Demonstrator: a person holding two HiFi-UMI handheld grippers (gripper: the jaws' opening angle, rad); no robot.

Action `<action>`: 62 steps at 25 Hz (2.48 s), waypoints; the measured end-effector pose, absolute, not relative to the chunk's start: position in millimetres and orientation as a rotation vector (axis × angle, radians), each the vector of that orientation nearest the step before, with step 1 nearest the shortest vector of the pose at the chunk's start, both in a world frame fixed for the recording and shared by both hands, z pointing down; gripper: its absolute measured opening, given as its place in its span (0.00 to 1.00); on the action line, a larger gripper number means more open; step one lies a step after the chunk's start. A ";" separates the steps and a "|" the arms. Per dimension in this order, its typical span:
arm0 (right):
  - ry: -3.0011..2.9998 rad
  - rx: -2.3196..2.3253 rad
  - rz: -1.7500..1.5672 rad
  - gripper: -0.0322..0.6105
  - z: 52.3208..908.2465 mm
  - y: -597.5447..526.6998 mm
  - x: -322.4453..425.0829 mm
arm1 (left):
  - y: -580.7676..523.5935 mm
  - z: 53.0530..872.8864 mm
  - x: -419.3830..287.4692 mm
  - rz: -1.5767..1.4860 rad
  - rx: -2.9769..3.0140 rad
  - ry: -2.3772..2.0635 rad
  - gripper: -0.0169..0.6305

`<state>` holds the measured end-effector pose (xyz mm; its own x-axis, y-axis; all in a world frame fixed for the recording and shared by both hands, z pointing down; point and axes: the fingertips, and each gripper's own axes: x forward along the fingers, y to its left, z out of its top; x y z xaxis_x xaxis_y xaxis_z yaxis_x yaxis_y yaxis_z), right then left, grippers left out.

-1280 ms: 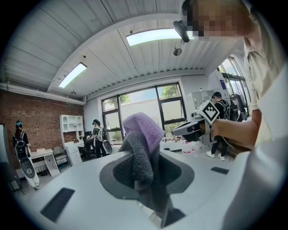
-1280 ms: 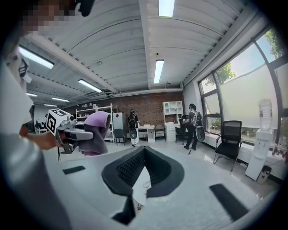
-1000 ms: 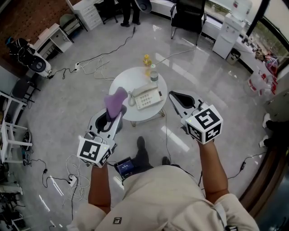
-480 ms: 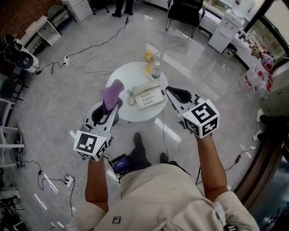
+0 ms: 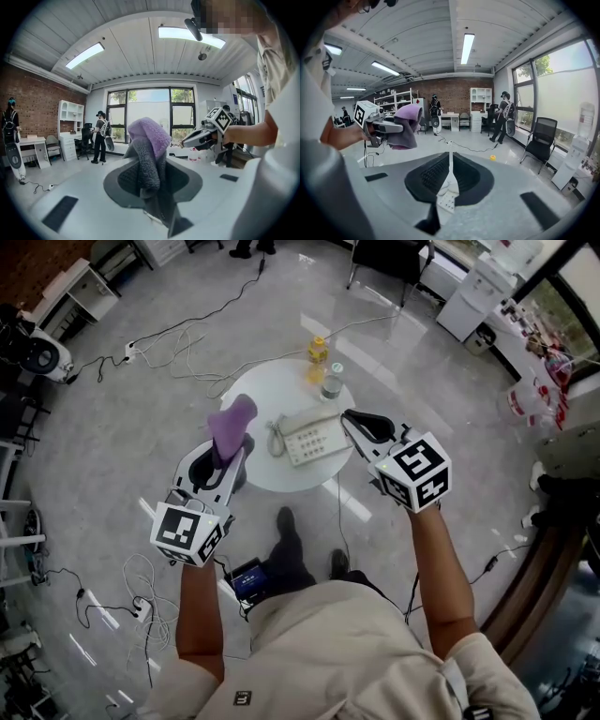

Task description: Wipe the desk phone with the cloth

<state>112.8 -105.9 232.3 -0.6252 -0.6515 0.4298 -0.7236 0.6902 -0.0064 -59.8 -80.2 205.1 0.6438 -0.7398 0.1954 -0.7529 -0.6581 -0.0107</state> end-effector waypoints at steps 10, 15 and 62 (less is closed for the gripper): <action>-2.436 0.935 0.261 0.14 297.8 -155.2 80.1 | -119.1 258.5 -73.0 0.307 2.721 -1.218 0.17; -2.373 0.831 0.237 0.20 339.2 -173.2 56.9 | -131.1 283.8 -84.0 0.308 2.676 -1.199 0.17; -1.809 0.127 -0.030 0.47 644.7 -233.5 38.7 | -195.2 460.2 -116.9 0.286 2.412 -1.100 0.17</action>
<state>38.7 -233.5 644.7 -0.2344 -0.1028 0.9667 -0.0704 0.9936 0.0886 -116.9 -195.2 460.2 0.6567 -0.6560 0.3720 -0.7541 -0.5676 0.3304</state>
